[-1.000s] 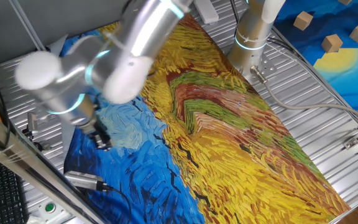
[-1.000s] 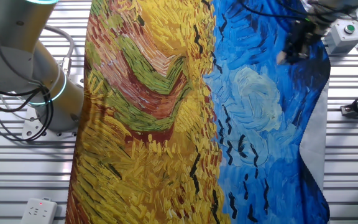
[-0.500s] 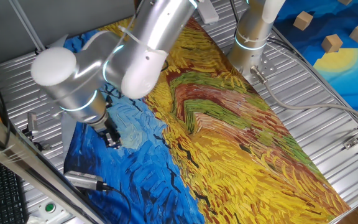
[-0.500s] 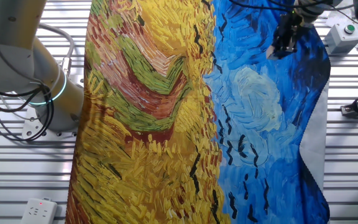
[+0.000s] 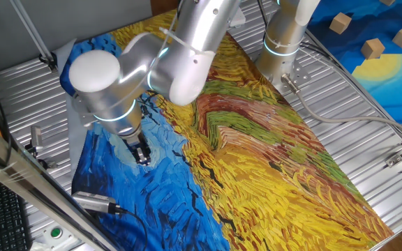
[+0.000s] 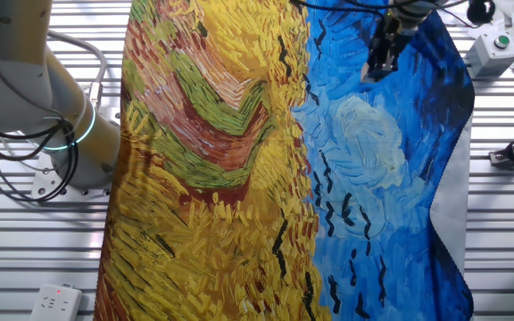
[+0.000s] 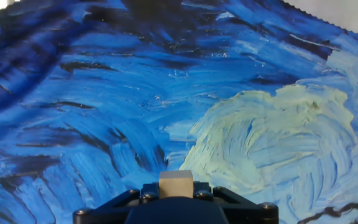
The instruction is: Pick up the small block on the left and move it to the right
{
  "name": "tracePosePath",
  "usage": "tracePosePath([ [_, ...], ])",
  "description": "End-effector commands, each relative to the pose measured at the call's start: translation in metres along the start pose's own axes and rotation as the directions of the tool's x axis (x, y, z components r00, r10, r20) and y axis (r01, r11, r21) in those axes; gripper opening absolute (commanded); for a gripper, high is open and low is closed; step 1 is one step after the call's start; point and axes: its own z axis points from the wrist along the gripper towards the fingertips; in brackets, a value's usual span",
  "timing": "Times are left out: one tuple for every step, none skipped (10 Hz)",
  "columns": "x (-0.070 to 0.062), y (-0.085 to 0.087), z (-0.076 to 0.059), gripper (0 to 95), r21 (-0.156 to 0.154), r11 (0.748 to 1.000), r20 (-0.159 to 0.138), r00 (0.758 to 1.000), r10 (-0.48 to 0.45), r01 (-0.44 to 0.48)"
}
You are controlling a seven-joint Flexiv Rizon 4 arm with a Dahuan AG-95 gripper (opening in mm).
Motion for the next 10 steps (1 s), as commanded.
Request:
tracePosePath([
  [0.009,-0.002,-0.005,0.0,0.002,1.0,0.007,1.0,-0.002,0.002],
  [0.013,-0.001,-0.008,0.0,0.003,1.0,0.006,1.0,0.0,0.0],
  [0.016,0.0,-0.009,0.0,0.006,1.0,0.007,1.0,0.002,-0.002],
  [0.02,0.0,-0.009,0.0,0.008,1.0,0.008,1.0,0.003,-0.003],
  [0.023,0.001,-0.008,0.0,0.008,1.0,0.012,1.0,0.006,-0.006],
  [0.025,0.002,-0.007,0.0,0.007,1.0,0.014,1.0,0.006,-0.006],
  [0.027,0.005,-0.007,0.0,0.008,1.0,0.015,1.0,0.01,-0.01],
  [0.029,0.006,-0.007,0.0,0.007,1.0,0.015,1.0,0.014,-0.014],
  [0.029,0.013,-0.005,0.0,0.006,1.0,0.022,0.999,0.029,-0.03],
  [0.029,0.019,-0.004,0.0,0.006,0.999,0.026,0.999,0.041,-0.041],
])
